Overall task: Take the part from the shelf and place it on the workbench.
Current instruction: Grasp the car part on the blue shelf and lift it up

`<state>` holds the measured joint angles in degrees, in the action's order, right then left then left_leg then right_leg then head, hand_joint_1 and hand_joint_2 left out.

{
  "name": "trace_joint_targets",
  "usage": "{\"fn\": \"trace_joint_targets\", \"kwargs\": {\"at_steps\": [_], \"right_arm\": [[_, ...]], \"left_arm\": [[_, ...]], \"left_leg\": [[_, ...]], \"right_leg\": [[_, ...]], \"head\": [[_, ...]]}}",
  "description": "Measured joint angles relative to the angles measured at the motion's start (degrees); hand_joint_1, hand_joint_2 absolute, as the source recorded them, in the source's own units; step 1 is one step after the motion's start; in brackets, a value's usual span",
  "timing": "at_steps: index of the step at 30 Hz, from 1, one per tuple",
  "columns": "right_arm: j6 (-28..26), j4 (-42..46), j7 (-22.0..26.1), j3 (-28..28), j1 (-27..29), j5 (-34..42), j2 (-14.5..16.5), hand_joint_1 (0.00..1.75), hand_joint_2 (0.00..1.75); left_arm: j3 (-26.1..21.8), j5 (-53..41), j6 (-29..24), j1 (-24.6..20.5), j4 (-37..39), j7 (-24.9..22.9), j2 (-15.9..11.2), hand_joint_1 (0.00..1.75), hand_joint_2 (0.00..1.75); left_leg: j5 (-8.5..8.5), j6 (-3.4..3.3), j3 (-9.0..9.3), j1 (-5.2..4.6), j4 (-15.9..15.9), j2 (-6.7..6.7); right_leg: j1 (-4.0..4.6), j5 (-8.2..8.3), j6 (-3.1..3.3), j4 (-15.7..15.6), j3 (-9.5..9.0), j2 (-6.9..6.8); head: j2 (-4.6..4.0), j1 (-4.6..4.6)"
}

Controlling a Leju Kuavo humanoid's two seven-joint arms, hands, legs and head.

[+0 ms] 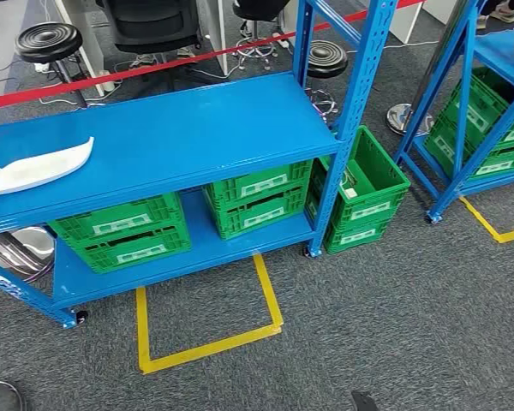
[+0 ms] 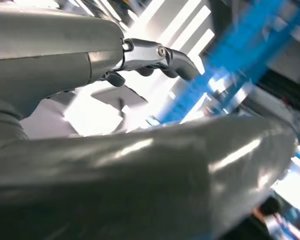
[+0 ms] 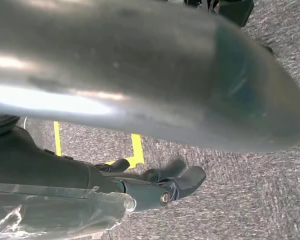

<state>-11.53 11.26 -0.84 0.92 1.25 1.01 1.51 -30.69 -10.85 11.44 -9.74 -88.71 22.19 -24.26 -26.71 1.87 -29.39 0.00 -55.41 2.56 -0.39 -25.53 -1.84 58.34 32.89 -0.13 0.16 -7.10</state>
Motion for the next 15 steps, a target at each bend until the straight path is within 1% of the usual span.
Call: {"fn": "trace_joint_targets", "kwargs": {"at_steps": [2,9,15], "right_arm": [[0.03,-0.03,-0.04,0.13,-0.04,-0.10,-0.01,0.00,0.00],[0.06,-0.26,-0.20,1.12,-0.34,-1.21,-0.02,0.00,0.00],[0.06,-0.31,-0.85,1.97,-0.43,-2.19,-0.02,0.00,0.00]], "left_arm": [[1.81,-0.37,0.20,-0.51,-0.08,-0.36,-0.10,0.00,0.00],[15.86,-4.49,0.30,-4.10,-0.14,-3.72,-0.04,0.00,0.00],[27.35,-9.80,-0.16,-7.42,0.25,-6.74,0.23,0.00,0.00]], "left_leg": [[0.00,0.00,0.00,0.00,0.00,0.02],[0.07,-0.06,-0.03,0.00,-0.01,0.07],[0.10,-0.10,-0.07,0.00,-0.02,0.08]], "right_leg": [[0.00,0.01,0.00,0.00,0.01,0.02],[-0.02,0.09,-0.04,0.00,0.03,0.08],[-0.02,0.11,-0.05,0.00,0.05,0.07]], "head": [[-0.01,0.01],[-0.01,0.02],[-0.01,0.02]]}}
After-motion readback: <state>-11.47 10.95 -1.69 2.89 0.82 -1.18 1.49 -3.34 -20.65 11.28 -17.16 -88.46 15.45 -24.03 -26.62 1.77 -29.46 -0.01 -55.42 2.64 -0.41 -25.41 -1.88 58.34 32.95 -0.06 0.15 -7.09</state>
